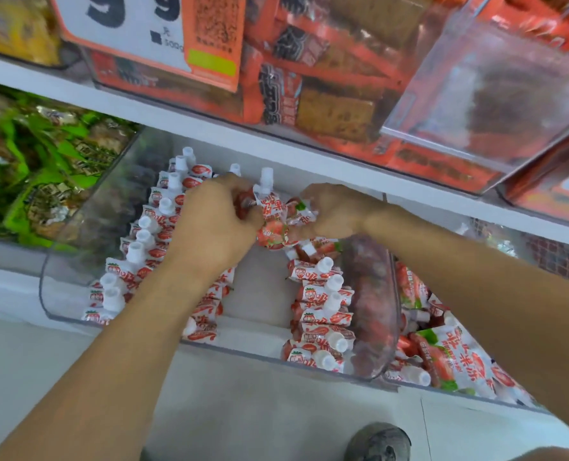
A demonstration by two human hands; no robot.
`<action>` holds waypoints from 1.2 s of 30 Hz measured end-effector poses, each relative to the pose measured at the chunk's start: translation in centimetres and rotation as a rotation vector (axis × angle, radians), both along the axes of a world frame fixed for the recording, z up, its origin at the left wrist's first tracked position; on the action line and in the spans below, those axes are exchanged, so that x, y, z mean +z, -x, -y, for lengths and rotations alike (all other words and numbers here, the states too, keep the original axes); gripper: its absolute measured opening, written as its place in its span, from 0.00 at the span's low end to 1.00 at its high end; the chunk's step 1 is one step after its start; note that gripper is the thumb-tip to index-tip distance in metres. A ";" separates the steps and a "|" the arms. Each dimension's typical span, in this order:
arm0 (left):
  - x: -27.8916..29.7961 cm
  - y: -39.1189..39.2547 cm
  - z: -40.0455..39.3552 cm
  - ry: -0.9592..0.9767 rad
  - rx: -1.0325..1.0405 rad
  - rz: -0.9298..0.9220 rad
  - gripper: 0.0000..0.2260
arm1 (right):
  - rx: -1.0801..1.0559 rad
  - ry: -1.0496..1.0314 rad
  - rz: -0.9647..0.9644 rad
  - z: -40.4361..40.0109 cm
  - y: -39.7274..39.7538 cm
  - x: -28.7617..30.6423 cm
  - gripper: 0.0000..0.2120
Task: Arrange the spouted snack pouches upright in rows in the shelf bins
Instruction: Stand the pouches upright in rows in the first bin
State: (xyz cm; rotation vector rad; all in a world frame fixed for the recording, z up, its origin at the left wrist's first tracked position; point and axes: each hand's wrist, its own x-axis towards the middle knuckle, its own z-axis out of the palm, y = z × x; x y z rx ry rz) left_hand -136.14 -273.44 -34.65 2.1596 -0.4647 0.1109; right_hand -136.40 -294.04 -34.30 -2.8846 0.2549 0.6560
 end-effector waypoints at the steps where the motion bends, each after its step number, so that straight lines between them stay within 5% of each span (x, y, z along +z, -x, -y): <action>1: 0.0 0.1 -0.1 0.002 0.018 0.015 0.05 | 0.013 0.038 0.003 -0.7 -0.5 -0.7 0.43; 11: 0.0 -0.3 -1.0 0.128 0.099 -0.059 0.08 | -0.033 -0.332 0.235 -2.4 -1.2 -0.9 0.46; 16: 0.1 -0.6 -0.8 0.119 0.109 -0.023 0.11 | -0.154 -0.614 -0.015 0.1 -0.4 0.9 0.39; 22: 0.0 -0.1 -0.8 0.080 0.088 0.010 0.17 | 0.144 0.209 -0.207 0.6 -0.4 -0.3 0.35; 27: -0.2 -0.1 -0.9 0.107 0.056 -0.056 0.26 | 0.134 0.198 -0.272 0.4 -1.2 -1.1 0.42; 30: 0.1 -0.2 -1.1 0.110 0.038 -0.063 0.31 | 0.164 0.265 -0.224 0.5 -1.4 -0.8 0.33; 36: 0.2 -0.1 -1.7 0.039 0.016 -0.052 0.20 | 0.280 0.331 0.112 0.4 -0.1 0.0 0.18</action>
